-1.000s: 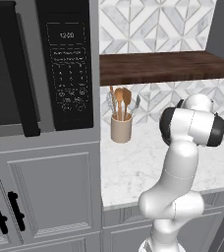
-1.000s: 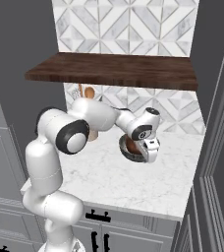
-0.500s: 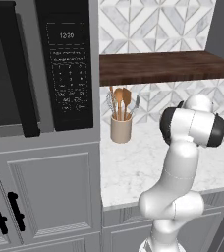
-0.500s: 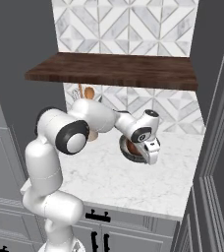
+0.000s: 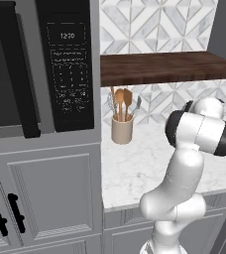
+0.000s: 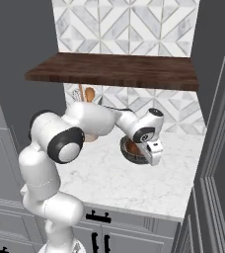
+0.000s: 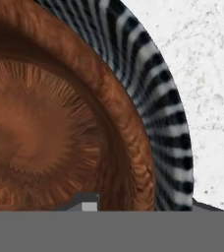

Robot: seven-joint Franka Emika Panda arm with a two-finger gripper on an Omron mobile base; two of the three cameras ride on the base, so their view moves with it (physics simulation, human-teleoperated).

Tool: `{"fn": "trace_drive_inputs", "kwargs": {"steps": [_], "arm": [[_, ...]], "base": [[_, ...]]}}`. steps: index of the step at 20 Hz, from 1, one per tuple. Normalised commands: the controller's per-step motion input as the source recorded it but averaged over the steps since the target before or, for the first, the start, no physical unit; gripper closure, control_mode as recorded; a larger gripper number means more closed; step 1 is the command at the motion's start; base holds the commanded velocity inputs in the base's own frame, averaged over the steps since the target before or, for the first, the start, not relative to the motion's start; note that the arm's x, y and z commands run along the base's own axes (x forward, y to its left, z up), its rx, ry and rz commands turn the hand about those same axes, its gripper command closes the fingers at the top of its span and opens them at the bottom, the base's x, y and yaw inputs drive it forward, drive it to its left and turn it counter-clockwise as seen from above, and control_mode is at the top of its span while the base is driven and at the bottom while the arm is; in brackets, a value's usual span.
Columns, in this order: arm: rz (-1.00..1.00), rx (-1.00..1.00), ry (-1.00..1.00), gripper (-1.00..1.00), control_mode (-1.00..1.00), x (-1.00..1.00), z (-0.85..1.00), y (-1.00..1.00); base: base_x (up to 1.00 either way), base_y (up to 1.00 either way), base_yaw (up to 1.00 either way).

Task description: Pick up the bowls on the counter and stack them on top of one another in the open cabinet. Place the smaller bowl on top of the larger bowl.

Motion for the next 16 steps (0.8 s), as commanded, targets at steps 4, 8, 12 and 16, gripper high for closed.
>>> {"fn": "trace_drive_inputs", "kwargs": {"steps": [4, 8, 12, 16], "arm": [[0.00, 0.00, -0.30, 1.00, -1.00, -1.00, 0.98, 0.01], [0.00, 0.00, -0.31, 1.00, -1.00, -0.94, 1.00, 0.31], [0.00, 0.00, -0.28, 1.00, -1.00, -0.74, 1.00, 0.49], [0.00, 0.00, -0.22, 1.00, -1.00, -0.70, 1.00, 0.19]], "base": [[0.00, 0.00, 0.00], [0.00, 0.00, 0.00], [0.00, 0.00, 0.00], [0.00, 0.00, 0.00]]}}
